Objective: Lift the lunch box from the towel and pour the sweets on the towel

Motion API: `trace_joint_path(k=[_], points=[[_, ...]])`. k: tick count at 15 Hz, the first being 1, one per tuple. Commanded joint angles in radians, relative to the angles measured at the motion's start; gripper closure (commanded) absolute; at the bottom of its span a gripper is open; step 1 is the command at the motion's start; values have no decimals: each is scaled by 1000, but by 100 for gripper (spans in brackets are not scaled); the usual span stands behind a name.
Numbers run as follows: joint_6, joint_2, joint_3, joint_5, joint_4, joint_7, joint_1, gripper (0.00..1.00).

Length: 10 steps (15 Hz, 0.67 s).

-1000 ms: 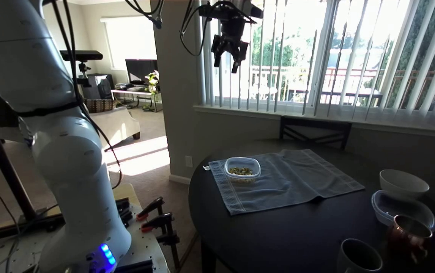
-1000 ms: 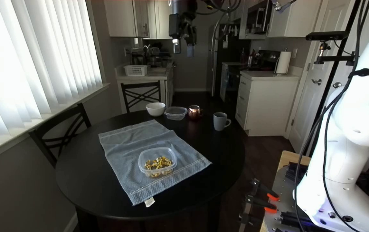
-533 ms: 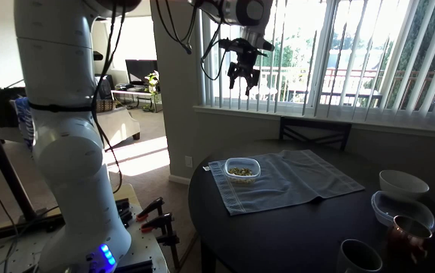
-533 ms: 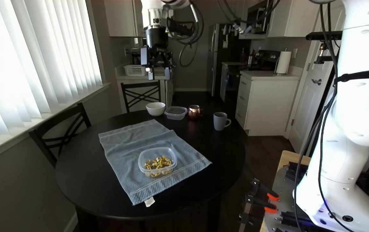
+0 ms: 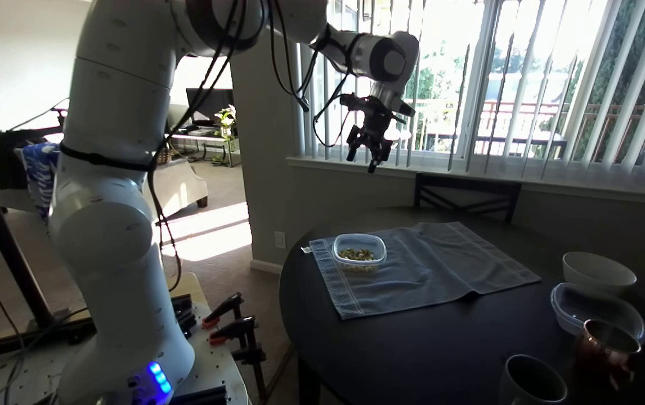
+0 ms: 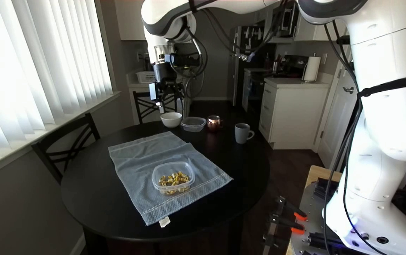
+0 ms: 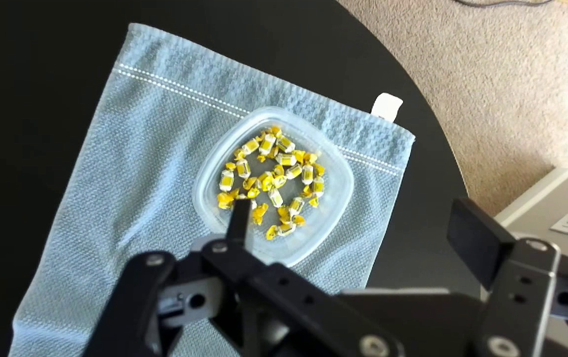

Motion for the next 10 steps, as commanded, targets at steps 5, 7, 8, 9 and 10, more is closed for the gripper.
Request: trace_joint_path(k=[5, 7, 8, 9, 10], points=[[-28, 17, 2, -1, 27, -14, -5, 0], [42, 7, 6, -11, -2, -36, 2, 0], [86, 21, 5, -51, -26, -38, 20, 0], [132, 35, 5, -78, -54, -35, 31, 0], [197, 44, 6, -106, -98, -32, 41, 0]])
